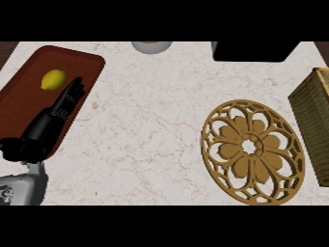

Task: Pick the tomato from the placemat and place it in the basket

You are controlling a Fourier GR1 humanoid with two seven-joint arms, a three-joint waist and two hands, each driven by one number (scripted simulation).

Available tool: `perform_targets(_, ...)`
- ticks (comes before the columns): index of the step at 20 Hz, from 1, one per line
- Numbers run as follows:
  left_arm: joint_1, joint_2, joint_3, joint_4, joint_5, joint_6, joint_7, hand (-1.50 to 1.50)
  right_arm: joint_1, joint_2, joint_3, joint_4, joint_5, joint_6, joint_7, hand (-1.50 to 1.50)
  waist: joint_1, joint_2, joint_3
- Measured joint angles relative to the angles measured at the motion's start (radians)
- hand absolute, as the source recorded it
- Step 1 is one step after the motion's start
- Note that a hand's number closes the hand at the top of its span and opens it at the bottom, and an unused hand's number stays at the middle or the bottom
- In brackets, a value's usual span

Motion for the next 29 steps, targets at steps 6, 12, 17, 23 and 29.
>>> perform_targets(6, -0.025, -0.007, 0.001, -0.014, -0.001, 0.01, 0.041, 0.0, -0.101, 0.063, 0.054, 0.162, 0.127, -0.049, -0.161, 1.5, -0.008, -0.001, 0.0)
perform_targets(12, -0.031, -0.015, -0.003, -0.007, -0.008, 0.014, 0.046, 0.0, -0.221, 0.085, 0.039, 0.341, 0.132, -0.056, -0.213, -1.5, -0.011, -0.002, 0.0)
perform_targets(17, -0.018, -0.015, 0.003, -0.007, -0.013, 0.015, 0.034, 0.0, -0.291, 0.078, 0.045, 0.444, 0.165, -0.027, -0.298, -1.5, -0.013, -0.003, 0.0)
perform_targets(23, -0.021, 0.01, 0.031, 0.023, 0.009, -0.016, 0.004, 0.0, -0.376, 0.073, 0.017, 0.483, 0.104, 0.024, -0.271, -1.5, -0.015, -0.004, 0.0)
perform_targets(29, -0.019, -0.01, 0.017, 0.014, -0.008, 0.005, 0.013, 0.0, -0.427, 0.006, -0.078, 0.616, -0.006, 0.107, -0.19, -1.5, -0.017, -0.004, 0.0)
